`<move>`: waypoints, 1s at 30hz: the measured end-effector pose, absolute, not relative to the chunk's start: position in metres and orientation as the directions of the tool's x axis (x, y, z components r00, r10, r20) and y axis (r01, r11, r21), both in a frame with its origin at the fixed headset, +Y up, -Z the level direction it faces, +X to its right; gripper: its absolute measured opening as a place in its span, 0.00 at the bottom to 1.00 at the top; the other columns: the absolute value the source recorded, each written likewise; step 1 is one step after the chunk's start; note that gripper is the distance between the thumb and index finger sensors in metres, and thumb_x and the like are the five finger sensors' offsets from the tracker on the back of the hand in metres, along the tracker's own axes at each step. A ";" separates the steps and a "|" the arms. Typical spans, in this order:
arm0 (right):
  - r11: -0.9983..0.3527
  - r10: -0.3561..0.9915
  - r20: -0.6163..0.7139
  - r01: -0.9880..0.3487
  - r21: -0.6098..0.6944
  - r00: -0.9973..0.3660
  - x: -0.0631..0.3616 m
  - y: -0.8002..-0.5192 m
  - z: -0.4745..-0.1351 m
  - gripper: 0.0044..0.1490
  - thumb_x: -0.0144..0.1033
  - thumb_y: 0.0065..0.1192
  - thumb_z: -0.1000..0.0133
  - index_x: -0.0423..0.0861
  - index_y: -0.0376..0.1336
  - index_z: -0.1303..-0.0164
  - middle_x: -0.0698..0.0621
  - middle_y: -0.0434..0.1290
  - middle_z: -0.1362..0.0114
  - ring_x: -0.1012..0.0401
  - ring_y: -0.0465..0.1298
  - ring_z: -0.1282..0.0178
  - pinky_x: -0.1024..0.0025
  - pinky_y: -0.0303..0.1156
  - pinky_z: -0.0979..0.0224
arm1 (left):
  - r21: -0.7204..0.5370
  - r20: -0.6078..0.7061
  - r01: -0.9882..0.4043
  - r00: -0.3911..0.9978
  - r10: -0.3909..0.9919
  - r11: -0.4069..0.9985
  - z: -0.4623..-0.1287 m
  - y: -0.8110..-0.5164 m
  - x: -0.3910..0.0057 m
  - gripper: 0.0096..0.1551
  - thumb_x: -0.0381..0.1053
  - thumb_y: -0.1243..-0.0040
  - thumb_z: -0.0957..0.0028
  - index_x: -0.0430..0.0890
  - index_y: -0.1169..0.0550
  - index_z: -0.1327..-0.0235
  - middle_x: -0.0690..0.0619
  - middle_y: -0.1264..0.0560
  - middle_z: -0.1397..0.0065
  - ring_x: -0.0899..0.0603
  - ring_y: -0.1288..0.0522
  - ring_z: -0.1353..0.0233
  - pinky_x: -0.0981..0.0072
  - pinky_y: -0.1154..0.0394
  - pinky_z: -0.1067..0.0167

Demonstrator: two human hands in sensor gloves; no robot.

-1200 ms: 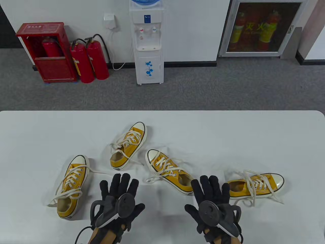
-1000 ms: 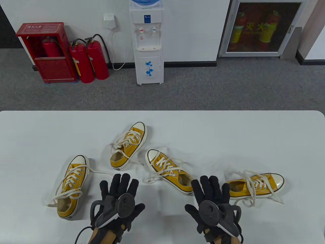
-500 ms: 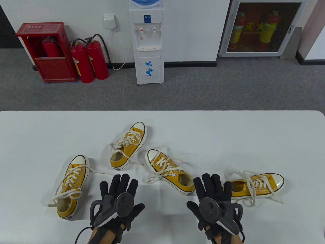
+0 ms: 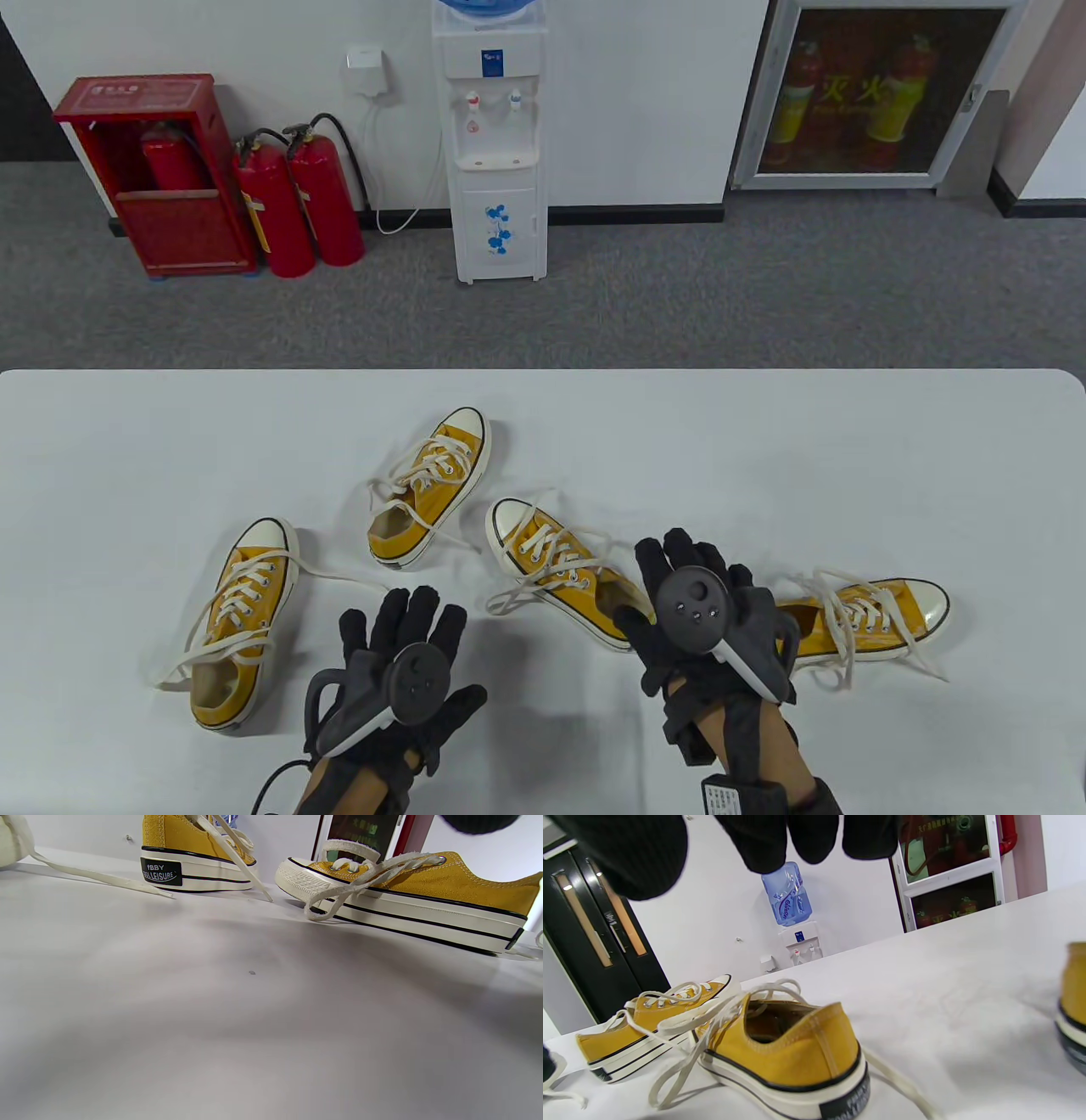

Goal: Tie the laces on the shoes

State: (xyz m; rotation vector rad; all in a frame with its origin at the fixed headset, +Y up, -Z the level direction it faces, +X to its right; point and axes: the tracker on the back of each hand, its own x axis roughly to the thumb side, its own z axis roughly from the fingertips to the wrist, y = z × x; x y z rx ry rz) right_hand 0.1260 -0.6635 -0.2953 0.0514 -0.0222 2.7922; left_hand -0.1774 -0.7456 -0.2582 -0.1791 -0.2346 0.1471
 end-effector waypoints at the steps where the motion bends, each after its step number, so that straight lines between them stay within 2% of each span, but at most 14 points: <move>1: -0.936 0.352 0.032 -0.352 -0.004 -0.936 0.125 -0.665 -0.302 0.51 0.61 0.61 0.52 0.52 0.54 0.19 0.48 0.48 0.13 0.41 0.55 0.14 0.32 0.47 0.20 | -0.194 0.217 -0.124 0.962 0.165 0.973 -0.258 -0.746 -0.177 0.56 0.78 0.53 0.55 0.59 0.55 0.17 0.50 0.66 0.10 0.32 0.67 0.11 0.19 0.72 0.28; 7: -0.939 0.339 -0.037 -0.340 0.045 -0.940 0.119 -0.689 -0.336 0.45 0.53 0.64 0.50 0.52 0.56 0.21 0.47 0.54 0.15 0.44 0.64 0.19 0.36 0.54 0.22 | -0.192 0.210 -0.131 0.962 0.171 0.973 -0.259 -0.745 -0.179 0.55 0.77 0.53 0.55 0.59 0.54 0.17 0.50 0.66 0.10 0.32 0.67 0.11 0.19 0.72 0.28; 10: -0.937 0.335 -0.055 -0.339 0.089 -0.941 0.114 -0.707 -0.351 0.44 0.48 0.68 0.50 0.53 0.58 0.22 0.48 0.56 0.16 0.45 0.68 0.23 0.38 0.57 0.23 | -0.193 0.206 -0.136 0.963 0.175 0.972 -0.259 -0.746 -0.179 0.56 0.77 0.53 0.55 0.59 0.54 0.17 0.50 0.66 0.10 0.32 0.66 0.11 0.19 0.72 0.28; 13: -0.956 0.266 -0.047 -0.270 0.118 -0.963 0.106 -0.719 -0.361 0.44 0.45 0.72 0.52 0.54 0.59 0.24 0.48 0.60 0.18 0.48 0.71 0.27 0.40 0.60 0.24 | -0.213 0.203 -0.142 0.961 0.186 0.967 -0.260 -0.747 -0.180 0.55 0.77 0.52 0.55 0.59 0.54 0.17 0.50 0.65 0.10 0.32 0.66 0.11 0.19 0.71 0.28; 16: -0.970 0.204 -0.014 -0.204 0.130 -0.979 0.098 -0.727 -0.368 0.43 0.43 0.75 0.53 0.54 0.62 0.25 0.49 0.64 0.21 0.50 0.74 0.31 0.42 0.61 0.25 | -0.223 0.200 -0.144 0.961 0.190 0.964 -0.260 -0.748 -0.180 0.55 0.77 0.52 0.54 0.59 0.54 0.17 0.50 0.65 0.10 0.32 0.65 0.11 0.19 0.71 0.28; 19: -0.979 0.180 0.004 -0.179 0.099 -0.984 0.092 -0.729 -0.372 0.38 0.45 0.76 0.54 0.55 0.68 0.31 0.49 0.71 0.27 0.54 0.77 0.40 0.44 0.65 0.28 | -0.225 0.197 -0.146 0.961 0.192 0.963 -0.260 -0.747 -0.181 0.55 0.76 0.52 0.54 0.59 0.54 0.17 0.50 0.65 0.10 0.32 0.65 0.11 0.19 0.71 0.28; 23: -0.990 0.136 0.047 -0.134 0.034 -0.990 0.086 -0.725 -0.374 0.31 0.46 0.76 0.54 0.52 0.75 0.39 0.50 0.79 0.40 0.59 0.80 0.57 0.51 0.73 0.40 | -0.228 0.196 -0.152 0.960 0.198 0.962 -0.261 -0.748 -0.181 0.54 0.76 0.52 0.54 0.59 0.53 0.16 0.50 0.65 0.10 0.32 0.65 0.11 0.19 0.71 0.28; 26: -0.991 0.131 0.100 -0.131 0.002 -0.986 0.084 -0.720 -0.371 0.28 0.47 0.76 0.55 0.51 0.78 0.45 0.52 0.83 0.47 0.66 0.83 0.70 0.60 0.81 0.54 | -0.228 0.196 -0.154 0.960 0.200 0.961 -0.261 -0.748 -0.182 0.54 0.76 0.52 0.54 0.59 0.53 0.16 0.50 0.65 0.10 0.32 0.65 0.11 0.19 0.71 0.28; 30: -0.978 0.207 0.128 -0.206 0.026 -0.970 0.084 -0.712 -0.365 0.27 0.46 0.77 0.54 0.47 0.78 0.47 0.51 0.83 0.51 0.72 0.84 0.77 0.71 0.86 0.65 | -0.224 0.197 -0.157 0.959 0.202 0.962 -0.262 -0.748 -0.182 0.54 0.76 0.52 0.54 0.59 0.53 0.17 0.50 0.64 0.10 0.32 0.65 0.11 0.19 0.71 0.28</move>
